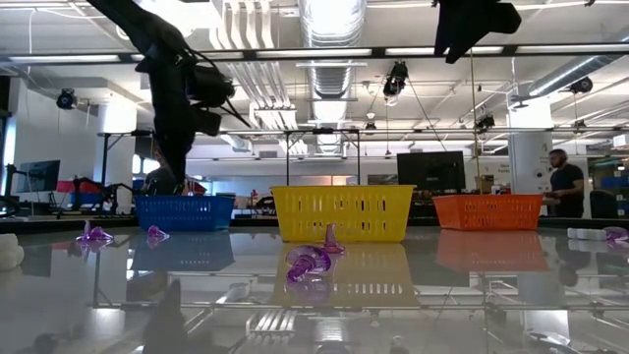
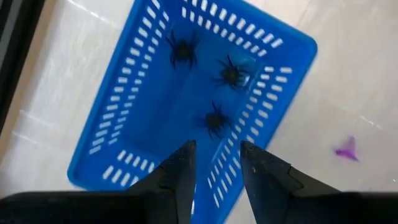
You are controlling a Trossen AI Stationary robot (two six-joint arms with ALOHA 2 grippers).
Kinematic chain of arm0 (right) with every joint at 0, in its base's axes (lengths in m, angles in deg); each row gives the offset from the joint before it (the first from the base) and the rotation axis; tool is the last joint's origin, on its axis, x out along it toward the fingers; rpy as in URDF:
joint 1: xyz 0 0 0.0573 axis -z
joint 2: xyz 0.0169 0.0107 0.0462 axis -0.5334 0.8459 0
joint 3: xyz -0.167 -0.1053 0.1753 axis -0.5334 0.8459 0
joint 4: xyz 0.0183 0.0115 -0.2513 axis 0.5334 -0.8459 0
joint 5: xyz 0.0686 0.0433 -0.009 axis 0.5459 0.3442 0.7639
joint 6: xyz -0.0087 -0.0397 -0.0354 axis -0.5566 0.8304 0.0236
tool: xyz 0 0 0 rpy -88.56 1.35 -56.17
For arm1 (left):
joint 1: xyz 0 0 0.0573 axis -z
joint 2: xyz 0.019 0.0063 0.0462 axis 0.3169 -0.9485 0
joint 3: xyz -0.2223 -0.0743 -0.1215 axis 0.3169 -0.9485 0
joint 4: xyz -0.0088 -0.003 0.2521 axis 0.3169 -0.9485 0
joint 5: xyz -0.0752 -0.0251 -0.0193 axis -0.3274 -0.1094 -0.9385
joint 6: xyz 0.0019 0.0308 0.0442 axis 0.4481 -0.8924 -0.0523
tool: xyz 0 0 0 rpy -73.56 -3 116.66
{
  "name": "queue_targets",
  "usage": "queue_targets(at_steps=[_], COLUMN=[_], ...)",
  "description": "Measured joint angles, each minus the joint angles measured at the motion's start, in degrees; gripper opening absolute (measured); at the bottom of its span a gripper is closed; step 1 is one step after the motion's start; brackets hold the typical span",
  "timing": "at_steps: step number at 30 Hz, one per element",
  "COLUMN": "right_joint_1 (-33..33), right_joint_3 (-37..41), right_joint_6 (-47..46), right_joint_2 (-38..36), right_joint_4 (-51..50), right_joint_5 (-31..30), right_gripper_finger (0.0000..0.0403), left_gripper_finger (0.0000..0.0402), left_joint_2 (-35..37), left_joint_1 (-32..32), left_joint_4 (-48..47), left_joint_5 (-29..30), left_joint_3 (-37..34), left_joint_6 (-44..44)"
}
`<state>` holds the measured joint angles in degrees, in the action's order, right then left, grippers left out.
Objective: Sort Halloween decoration
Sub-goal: Put the purple witch hat toy into the orange bin
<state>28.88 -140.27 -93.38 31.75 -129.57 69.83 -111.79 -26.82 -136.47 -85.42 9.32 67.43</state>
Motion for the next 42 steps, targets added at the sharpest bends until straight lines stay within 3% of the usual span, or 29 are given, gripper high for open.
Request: queue_targets(at_steps=[3, 9, 16, 24, 29, 33, 42], right_joint_1=[0.00, 0.00, -0.01, -0.02, -0.15, -1.24, -9.87], right_joint_3=[0.00, 0.00, 0.15, 0.31, 0.33, 0.83, 0.96], right_joint_6=[3.57, 2.02, -9.14, -28.23, -32.26, -31.16, -32.12], right_joint_2=[0.00, -0.02, 0.83, 4.45, 6.62, 8.70, 14.02], right_joint_4=[-0.04, -0.13, -5.22, -16.98, -17.40, -17.17, -12.74], right_joint_5=[0.00, -0.01, -1.54, -0.92, 1.85, 7.50, 17.06], right_gripper_finger=[0.0139, 0.0139, 0.0149, 0.0175, 0.0184, 0.0185, 0.0185], left_gripper_finger=[0.0107, 0.0107, 0.0107, 0.0107, 0.0107, 0.0107, 0.0107], left_joint_2=[2.11, 8.45, 15.29, 19.17, 19.60, 19.06, 18.63], left_joint_1=[0.13, 0.15, 0.48, 1.01, 1.01, 1.01, 1.01], left_joint_4=[-0.99, -1.02, -0.90, -0.86, -0.70, -0.68, -0.27], left_joint_5=[-1.53, -7.72, -8.92, -8.92, -8.92, -8.92, -8.90], left_joint_3=[-0.02, -0.01, 0.00, -0.02, -0.02, -0.01, -0.02], left_joint_6=[0.04, 1.47, 1.99, 1.99, 1.60, 0.55, 0.00])
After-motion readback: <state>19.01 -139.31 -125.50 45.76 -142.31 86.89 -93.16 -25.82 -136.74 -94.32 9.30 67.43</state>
